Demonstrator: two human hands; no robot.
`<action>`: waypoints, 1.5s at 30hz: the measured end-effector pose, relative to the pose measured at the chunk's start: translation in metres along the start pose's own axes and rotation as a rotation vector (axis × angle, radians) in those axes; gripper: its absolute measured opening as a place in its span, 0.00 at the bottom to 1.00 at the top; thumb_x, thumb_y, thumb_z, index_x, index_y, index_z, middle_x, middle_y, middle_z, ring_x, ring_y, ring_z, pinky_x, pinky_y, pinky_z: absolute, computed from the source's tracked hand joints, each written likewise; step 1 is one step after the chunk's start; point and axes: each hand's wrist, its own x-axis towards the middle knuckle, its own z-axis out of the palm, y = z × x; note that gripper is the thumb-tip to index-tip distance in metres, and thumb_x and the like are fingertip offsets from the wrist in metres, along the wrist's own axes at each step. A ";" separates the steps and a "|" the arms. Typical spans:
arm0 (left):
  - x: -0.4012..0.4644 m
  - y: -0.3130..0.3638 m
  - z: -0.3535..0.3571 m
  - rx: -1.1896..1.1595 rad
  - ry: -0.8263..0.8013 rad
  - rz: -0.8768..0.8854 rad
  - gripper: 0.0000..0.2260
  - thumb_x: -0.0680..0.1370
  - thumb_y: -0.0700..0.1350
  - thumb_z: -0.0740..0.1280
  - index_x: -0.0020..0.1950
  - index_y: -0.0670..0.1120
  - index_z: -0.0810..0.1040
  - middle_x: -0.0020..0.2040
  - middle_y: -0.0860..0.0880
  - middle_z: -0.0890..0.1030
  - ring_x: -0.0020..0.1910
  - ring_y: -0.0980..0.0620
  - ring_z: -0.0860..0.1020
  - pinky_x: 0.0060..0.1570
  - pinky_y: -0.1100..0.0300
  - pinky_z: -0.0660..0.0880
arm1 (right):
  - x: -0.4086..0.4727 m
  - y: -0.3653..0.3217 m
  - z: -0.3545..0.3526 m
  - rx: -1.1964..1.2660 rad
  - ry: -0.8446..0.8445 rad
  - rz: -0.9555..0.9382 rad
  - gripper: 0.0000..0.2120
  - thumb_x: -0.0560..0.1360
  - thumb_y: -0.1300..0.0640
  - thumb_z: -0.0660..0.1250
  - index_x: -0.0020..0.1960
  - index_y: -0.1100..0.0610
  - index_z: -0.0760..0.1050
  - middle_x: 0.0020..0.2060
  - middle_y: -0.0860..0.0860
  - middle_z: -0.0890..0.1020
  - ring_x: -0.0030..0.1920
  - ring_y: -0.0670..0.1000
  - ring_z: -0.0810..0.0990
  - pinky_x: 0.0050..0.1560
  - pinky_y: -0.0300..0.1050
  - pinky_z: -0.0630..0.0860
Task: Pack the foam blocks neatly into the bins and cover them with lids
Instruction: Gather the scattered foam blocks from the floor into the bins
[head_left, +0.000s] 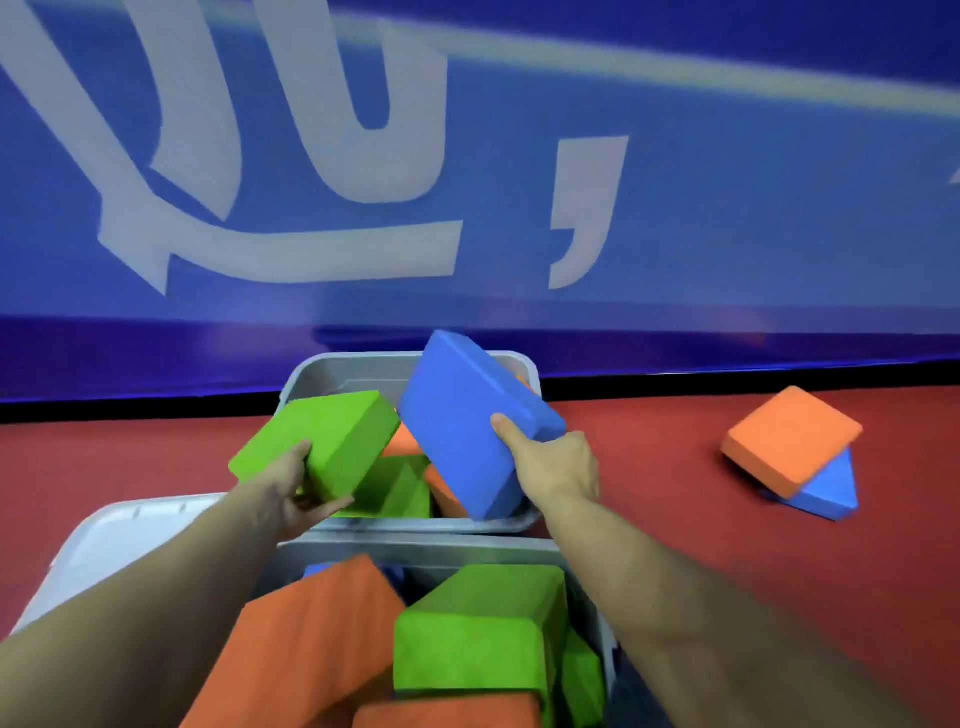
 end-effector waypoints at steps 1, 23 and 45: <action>0.009 -0.006 0.000 -0.024 0.006 -0.017 0.20 0.81 0.56 0.65 0.67 0.44 0.70 0.70 0.39 0.72 0.67 0.41 0.74 0.60 0.43 0.76 | 0.003 0.004 0.011 -0.004 -0.008 0.054 0.46 0.64 0.29 0.75 0.68 0.60 0.72 0.63 0.58 0.80 0.63 0.60 0.79 0.57 0.50 0.75; -0.053 -0.054 0.163 0.829 -0.230 0.639 0.26 0.81 0.56 0.64 0.74 0.42 0.69 0.69 0.44 0.76 0.65 0.42 0.76 0.68 0.44 0.72 | 0.052 0.055 -0.100 -0.075 -0.111 -0.130 0.29 0.80 0.45 0.67 0.77 0.56 0.66 0.72 0.54 0.74 0.71 0.52 0.73 0.74 0.50 0.66; 0.073 -0.361 0.600 0.740 -0.454 0.144 0.20 0.74 0.65 0.71 0.43 0.49 0.71 0.48 0.44 0.72 0.47 0.46 0.73 0.51 0.50 0.77 | 0.390 0.373 -0.337 0.080 0.305 0.243 0.38 0.77 0.44 0.71 0.79 0.62 0.62 0.75 0.59 0.70 0.74 0.56 0.69 0.73 0.46 0.63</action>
